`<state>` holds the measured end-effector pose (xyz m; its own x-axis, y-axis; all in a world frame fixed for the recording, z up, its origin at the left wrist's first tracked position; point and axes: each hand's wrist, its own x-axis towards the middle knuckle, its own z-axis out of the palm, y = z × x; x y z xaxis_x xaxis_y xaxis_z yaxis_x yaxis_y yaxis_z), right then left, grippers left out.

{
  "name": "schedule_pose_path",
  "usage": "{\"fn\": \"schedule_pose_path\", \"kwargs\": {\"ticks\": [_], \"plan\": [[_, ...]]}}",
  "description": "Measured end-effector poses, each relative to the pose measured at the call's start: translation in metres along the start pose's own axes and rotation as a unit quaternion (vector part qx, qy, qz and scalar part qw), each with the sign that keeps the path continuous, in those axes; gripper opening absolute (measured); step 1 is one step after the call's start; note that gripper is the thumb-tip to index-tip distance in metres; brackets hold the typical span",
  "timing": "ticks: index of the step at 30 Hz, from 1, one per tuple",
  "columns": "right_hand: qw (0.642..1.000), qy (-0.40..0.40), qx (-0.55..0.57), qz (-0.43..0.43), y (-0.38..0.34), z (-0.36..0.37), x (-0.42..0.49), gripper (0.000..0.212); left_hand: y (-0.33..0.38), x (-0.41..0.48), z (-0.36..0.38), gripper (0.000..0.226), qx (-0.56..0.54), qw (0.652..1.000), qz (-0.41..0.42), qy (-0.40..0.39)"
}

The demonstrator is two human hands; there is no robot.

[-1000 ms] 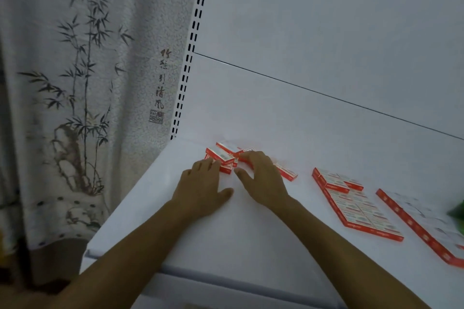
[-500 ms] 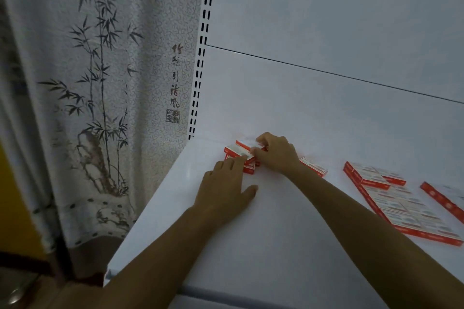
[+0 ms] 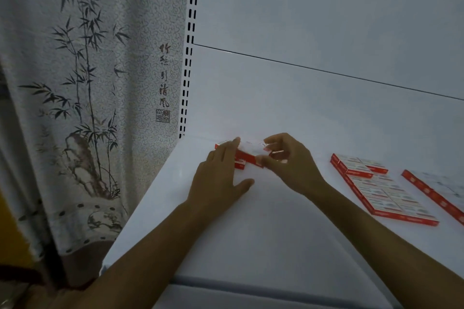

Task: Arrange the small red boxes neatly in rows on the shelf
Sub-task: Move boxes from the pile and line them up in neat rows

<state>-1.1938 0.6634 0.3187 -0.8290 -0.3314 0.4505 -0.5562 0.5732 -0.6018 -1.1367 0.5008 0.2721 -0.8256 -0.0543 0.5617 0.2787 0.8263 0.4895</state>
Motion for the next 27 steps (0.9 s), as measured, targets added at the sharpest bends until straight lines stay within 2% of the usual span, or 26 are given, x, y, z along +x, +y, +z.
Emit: {"fn": "schedule_pose_path", "kwargs": {"ticks": [4,7,10,14,17,22,27], "plan": [[0.998,-0.030,0.017,-0.046,0.005,-0.009,-0.036,0.037,0.007,-0.003,-0.002,0.088,-0.039,0.997,0.039,-0.057],[0.997,-0.043,0.011,-0.060,0.014,-0.012,-0.051,0.038,0.009,-0.007,-0.004,0.074,-0.018,0.993,0.057,-0.106],[0.996,-0.052,0.030,-0.059,0.025,-0.012,-0.062,0.039,0.010,-0.008,-0.004,0.057,-0.022,0.993,0.060,-0.101],[0.998,-0.035,-0.017,-0.052,0.030,-0.005,-0.067,0.063,0.009,-0.009,-0.003,0.052,-0.016,0.993,0.070,-0.093],[0.997,-0.024,-0.067,-0.043,0.030,-0.002,-0.065,0.078,0.009,-0.010,-0.005,0.051,-0.014,0.993,0.068,-0.092],[0.986,0.004,-0.138,-0.095,0.028,0.001,-0.067,0.059,0.007,-0.011,-0.003,0.051,-0.003,0.992,0.076,-0.099],[0.965,-0.043,-0.241,-0.090,0.016,-0.009,-0.071,0.058,0.013,-0.015,-0.005,0.083,-0.004,0.990,0.085,-0.116]]}}
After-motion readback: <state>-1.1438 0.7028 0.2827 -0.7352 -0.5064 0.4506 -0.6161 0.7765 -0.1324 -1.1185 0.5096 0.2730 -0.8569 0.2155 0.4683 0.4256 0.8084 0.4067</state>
